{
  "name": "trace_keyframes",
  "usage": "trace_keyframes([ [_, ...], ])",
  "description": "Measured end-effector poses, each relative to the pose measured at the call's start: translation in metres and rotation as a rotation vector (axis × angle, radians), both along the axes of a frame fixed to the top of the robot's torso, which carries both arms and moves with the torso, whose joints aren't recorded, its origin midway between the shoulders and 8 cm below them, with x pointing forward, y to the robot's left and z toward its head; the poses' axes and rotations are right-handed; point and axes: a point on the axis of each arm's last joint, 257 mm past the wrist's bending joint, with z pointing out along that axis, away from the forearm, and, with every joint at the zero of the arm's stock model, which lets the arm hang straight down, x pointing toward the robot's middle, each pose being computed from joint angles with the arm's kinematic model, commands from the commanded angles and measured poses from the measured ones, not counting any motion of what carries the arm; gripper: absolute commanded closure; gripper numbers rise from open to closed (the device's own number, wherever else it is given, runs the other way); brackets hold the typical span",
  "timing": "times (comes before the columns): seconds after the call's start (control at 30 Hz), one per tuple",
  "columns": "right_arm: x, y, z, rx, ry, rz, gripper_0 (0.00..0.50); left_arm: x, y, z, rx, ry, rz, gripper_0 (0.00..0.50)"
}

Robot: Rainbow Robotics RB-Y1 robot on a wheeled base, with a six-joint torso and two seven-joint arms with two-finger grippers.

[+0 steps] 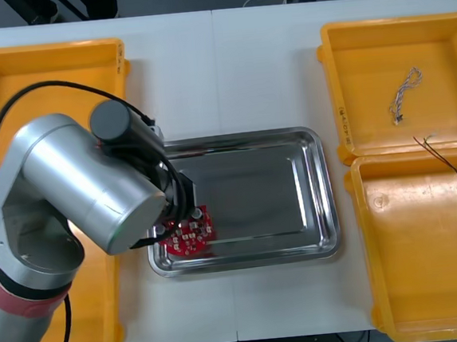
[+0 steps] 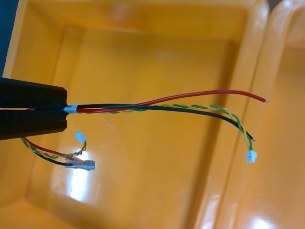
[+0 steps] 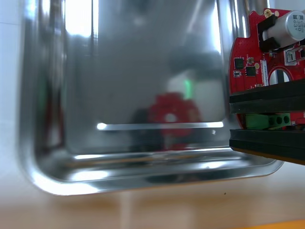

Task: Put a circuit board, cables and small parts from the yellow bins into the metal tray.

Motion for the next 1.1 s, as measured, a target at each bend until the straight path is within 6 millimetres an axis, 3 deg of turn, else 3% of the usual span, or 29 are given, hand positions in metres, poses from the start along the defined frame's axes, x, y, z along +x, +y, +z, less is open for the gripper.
trace_keyframes([
  [0.13,0.009,0.013,0.015,0.019,-0.033,0.04,0.5,-0.005,-0.009,-0.018,0.028,0.038,-0.004,0.5],
  [0.43,0.017,0.041,0.036,0.048,-0.07,0.117,0.5,0.004,-0.027,-0.022,-0.013,0.024,-0.004,0.5],
  [0.8,0.012,0.091,0.028,-0.044,-0.078,0.283,0.5,0.026,-0.033,-0.044,-0.034,0.008,0.003,0.5],
  [1.1,0.015,0.112,0.031,-0.025,-0.086,0.295,0.5,0.041,-0.033,-0.049,-0.05,-0.035,0.016,0.5],
])
